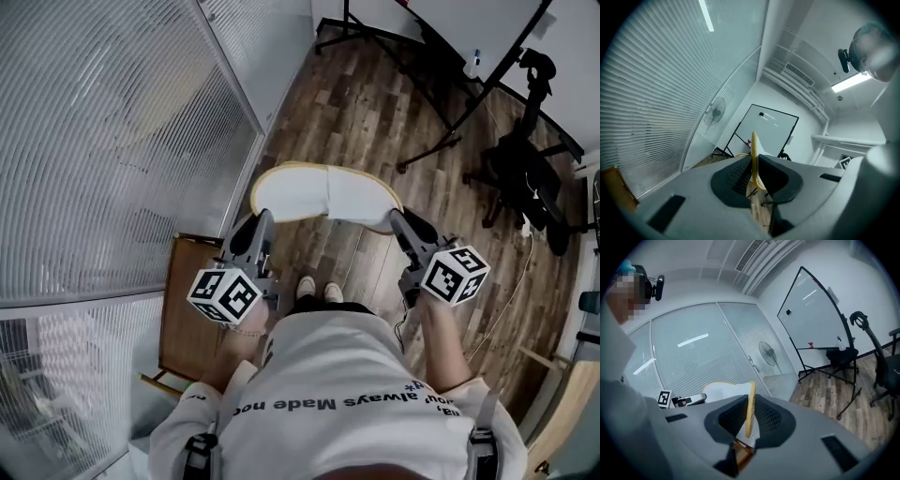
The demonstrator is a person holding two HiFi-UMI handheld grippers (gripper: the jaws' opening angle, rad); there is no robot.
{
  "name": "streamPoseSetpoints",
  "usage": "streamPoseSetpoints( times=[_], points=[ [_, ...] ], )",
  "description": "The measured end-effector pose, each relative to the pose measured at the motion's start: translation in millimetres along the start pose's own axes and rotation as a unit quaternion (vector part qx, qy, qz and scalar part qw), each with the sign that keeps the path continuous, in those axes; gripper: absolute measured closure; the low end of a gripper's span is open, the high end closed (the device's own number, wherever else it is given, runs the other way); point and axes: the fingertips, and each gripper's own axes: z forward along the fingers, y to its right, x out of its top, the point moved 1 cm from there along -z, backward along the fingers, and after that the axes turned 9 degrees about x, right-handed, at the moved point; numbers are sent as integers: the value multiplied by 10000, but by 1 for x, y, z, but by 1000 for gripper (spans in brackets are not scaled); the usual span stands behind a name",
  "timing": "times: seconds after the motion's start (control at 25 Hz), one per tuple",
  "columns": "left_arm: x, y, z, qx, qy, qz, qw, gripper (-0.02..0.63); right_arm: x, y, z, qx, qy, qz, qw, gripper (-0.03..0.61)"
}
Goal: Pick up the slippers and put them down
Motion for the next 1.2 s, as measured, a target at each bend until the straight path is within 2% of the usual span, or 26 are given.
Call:
streamPoseSetpoints(
  times=[0.32, 0.64, 1.0, 1.2],
  points=[
    [17, -18, 13, -380, -166, 83, 9991, 565, 1, -13, 16, -392, 209, -36, 9990, 535],
    [18, -26, 17, -463, -266, 85, 9985, 565, -8, -14, 19, -495, 308, 117, 9982, 535],
    [-5, -23, 36, -508, -530, 132, 9972, 565, -16, 4, 9, -692, 232, 217, 9971, 535],
    [-30, -25, 43, -469, -810, 166, 9955, 565, -35, 21, 3, -803, 123, 411, 9958, 535]
  ],
)
